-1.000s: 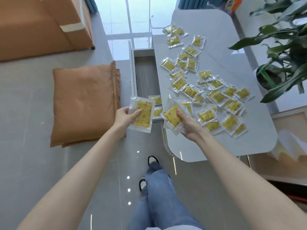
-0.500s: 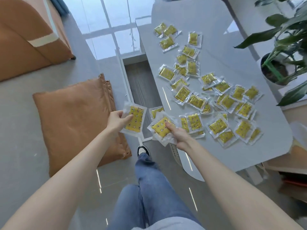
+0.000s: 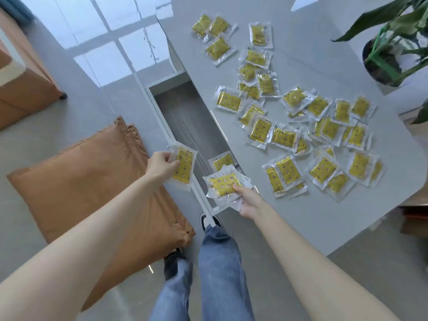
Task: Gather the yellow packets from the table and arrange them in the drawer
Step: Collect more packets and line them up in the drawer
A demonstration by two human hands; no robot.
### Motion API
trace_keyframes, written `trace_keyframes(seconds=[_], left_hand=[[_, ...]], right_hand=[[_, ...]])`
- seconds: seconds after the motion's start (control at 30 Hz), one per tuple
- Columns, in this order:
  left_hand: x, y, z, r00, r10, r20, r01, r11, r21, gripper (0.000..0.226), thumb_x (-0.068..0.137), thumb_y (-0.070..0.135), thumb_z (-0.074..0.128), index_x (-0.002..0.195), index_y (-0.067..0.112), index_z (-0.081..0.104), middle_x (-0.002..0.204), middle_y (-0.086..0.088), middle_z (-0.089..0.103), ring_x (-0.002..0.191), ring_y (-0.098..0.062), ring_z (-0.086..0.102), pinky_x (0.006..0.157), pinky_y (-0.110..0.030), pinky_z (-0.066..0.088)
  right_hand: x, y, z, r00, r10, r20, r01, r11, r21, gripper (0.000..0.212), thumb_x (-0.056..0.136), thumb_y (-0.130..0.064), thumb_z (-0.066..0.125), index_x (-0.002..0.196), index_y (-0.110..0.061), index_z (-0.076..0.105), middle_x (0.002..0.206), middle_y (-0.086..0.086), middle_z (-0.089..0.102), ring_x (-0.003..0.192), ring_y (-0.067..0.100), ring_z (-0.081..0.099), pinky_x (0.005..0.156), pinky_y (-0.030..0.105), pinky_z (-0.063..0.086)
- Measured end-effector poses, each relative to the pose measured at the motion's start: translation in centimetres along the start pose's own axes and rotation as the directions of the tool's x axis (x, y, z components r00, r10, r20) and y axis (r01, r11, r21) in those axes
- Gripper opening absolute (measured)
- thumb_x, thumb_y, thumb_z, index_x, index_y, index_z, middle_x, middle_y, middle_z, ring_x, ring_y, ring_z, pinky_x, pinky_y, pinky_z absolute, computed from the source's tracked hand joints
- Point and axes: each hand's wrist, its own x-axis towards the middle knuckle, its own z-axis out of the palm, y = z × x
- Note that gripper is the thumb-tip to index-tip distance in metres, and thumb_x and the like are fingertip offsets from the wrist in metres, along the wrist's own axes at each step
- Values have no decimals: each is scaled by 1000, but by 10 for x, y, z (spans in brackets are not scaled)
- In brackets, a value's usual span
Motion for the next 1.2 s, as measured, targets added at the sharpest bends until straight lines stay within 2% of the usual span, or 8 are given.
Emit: trace_keyframes(seconds=[0.2,0.33,0.47,0.57,0.7,0.93,1.1,1.2], left_hand=[[65,2,29,993,45,112,-46,999,8,18,88,10,56,101,8,68,91,-8,67,82,-21,63,61,-23,49],[126,-5,64,975,92,201,-116,987,109,9,89,11,56,89,11,66,85,-6,64,76,-19,61,67,-28,51],[186,-18,103,966,141,218,-195,947,253,19,87,9,55,69,13,51,68,-1,47,61,-15,44,52,-21,35],[220,-20,129,953,134,270,-204,946,250,13,89,9,54,88,20,61,87,-1,57,76,-16,53,69,-26,47],[257,-21,161,956,100,274,-160,965,208,17,92,19,58,107,19,66,101,0,58,88,-16,54,79,-25,46],[289,-26,190,969,118,219,-160,969,189,38,87,15,64,125,16,61,131,-3,59,107,-17,61,84,-17,45],[281,-33,191,927,365,85,-373,882,289,54,81,5,66,131,23,52,132,-2,51,123,-19,46,92,-20,35],[265,-42,190,837,493,238,-546,724,421,49,82,20,68,129,25,54,133,-5,48,126,-23,38,104,-33,34]], right_hand=[[65,17,11,990,34,-136,-14,989,145,13,96,-10,56,84,-6,60,65,9,71,52,25,68,39,34,55],[138,27,15,969,37,-246,16,978,209,34,80,-19,74,110,-8,64,113,14,68,96,34,67,82,50,57],[207,30,13,955,26,-295,57,961,270,42,75,-20,79,113,-10,64,114,12,67,102,32,65,92,52,52],[233,24,14,951,13,-309,92,942,322,23,87,-13,68,108,-5,64,106,17,69,91,33,68,88,52,53],[275,21,9,940,10,-341,118,928,353,31,85,-15,70,114,-6,62,112,17,67,97,36,67,87,56,53],[294,15,16,911,-33,-412,204,902,380,31,84,-13,72,114,-8,65,109,12,70,83,28,69,64,36,58],[284,10,26,808,-3,-590,230,922,311,46,74,-23,81,116,-14,64,108,5,69,84,22,65,72,32,56],[276,6,26,798,18,-603,238,909,342,43,74,-16,81,113,-11,65,103,4,68,72,19,58,58,26,47]])
